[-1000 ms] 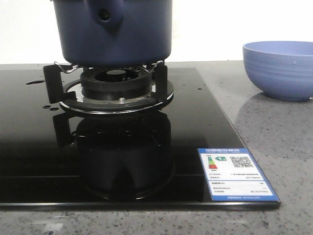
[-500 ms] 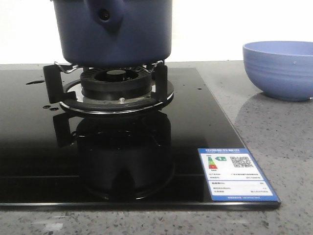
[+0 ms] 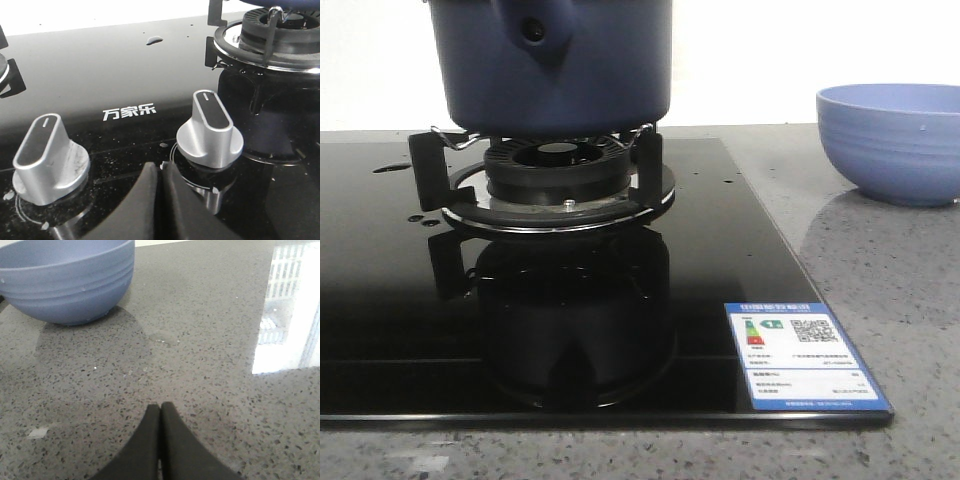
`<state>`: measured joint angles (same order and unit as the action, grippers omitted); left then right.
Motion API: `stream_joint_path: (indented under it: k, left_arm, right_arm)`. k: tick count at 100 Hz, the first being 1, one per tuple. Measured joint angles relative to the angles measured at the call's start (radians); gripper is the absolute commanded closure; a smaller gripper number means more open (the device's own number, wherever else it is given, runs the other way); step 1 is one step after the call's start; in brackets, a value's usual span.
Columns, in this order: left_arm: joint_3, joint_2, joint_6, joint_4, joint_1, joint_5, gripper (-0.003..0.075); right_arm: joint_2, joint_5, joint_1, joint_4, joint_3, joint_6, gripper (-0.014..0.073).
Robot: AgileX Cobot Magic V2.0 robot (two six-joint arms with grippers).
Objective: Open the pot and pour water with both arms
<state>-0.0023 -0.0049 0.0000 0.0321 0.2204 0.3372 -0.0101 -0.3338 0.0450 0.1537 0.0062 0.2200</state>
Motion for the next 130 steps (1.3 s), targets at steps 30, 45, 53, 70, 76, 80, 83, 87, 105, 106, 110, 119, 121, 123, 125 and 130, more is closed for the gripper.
stream_joint_path:
  k: [30, 45, 53, 70, 76, 80, 83, 87, 105, 106, 110, 119, 121, 123, 125, 130]
  left_arm:
    - [0.000, 0.000, 0.000, 0.000, 0.000, 0.000, 0.0741]
    - [0.000, 0.000, 0.000, 0.000, 0.000, 0.000, 0.0741]
    - [0.000, 0.000, 0.000, 0.002, 0.000, 0.000, 0.0741]
    - [0.000, 0.000, 0.000, 0.035, 0.000, 0.000, 0.0741]
    - [0.000, 0.000, 0.000, 0.040, 0.000, 0.000, 0.0741]
    - [0.000, 0.000, 0.000, 0.044, 0.000, 0.000, 0.0741]
    - [0.000, 0.000, 0.000, 0.046, 0.000, 0.000, 0.0741]
    - [0.000, 0.000, 0.000, 0.047, 0.000, 0.000, 0.0741]
    - [0.000, 0.000, 0.000, 0.007, 0.000, -0.062, 0.0741]
    - [0.000, 0.000, 0.000, 0.007, 0.000, -0.062, 0.0741]
    - [0.000, 0.000, 0.000, -0.055, 0.000, -0.103, 0.0741]
    - [0.000, 0.000, 0.000, -0.154, 0.000, -0.179, 0.0741]
    - [0.000, 0.000, 0.000, -0.178, 0.000, -0.200, 0.0741]
    - [0.000, 0.000, 0.000, -0.204, 0.000, -0.220, 0.0741]
    - [0.000, 0.000, 0.000, -0.234, 0.000, -0.234, 0.0741]
    - [0.000, 0.000, 0.000, -0.306, 0.000, -0.286, 0.0741]
  right_arm:
    - [0.000, 0.000, 0.000, 0.000, 0.000, 0.000, 0.0663]
    - [0.000, 0.000, 0.000, 0.000, 0.000, 0.000, 0.0663]
    - [0.000, 0.000, 0.000, 0.000, 0.000, 0.000, 0.0663]
    - [0.000, 0.026, 0.000, 0.015, 0.000, 0.000, 0.0663]
    - [0.000, 0.073, 0.000, 0.016, 0.000, 0.000, 0.0663]
    - [0.000, 0.118, 0.000, 0.008, 0.000, 0.000, 0.0663]
    - [0.000, 0.167, 0.000, 0.001, 0.000, 0.000, 0.0663]
    - [0.000, 0.217, 0.000, -0.017, 0.000, 0.000, 0.0663]
    - [0.000, 0.420, 0.000, -0.154, 0.000, 0.000, 0.0663]
    - [0.000, 0.426, 0.000, -0.163, 0.000, 0.000, 0.0663]
    - [0.000, 0.433, 0.000, -0.203, 0.000, 0.000, 0.0663]
    - [0.000, 0.434, 0.000, -0.282, 0.000, 0.000, 0.0663]
    - [0.000, 0.434, 0.000, -0.300, 0.000, 0.000, 0.0663]
    - [0.000, 0.435, 0.000, -0.318, 0.000, 0.000, 0.0663]
    - [0.000, 0.437, 0.000, -0.330, 0.000, 0.000, 0.0663]
    - [0.000, 0.445, 0.000, -0.372, 0.000, 0.000, 0.0663]
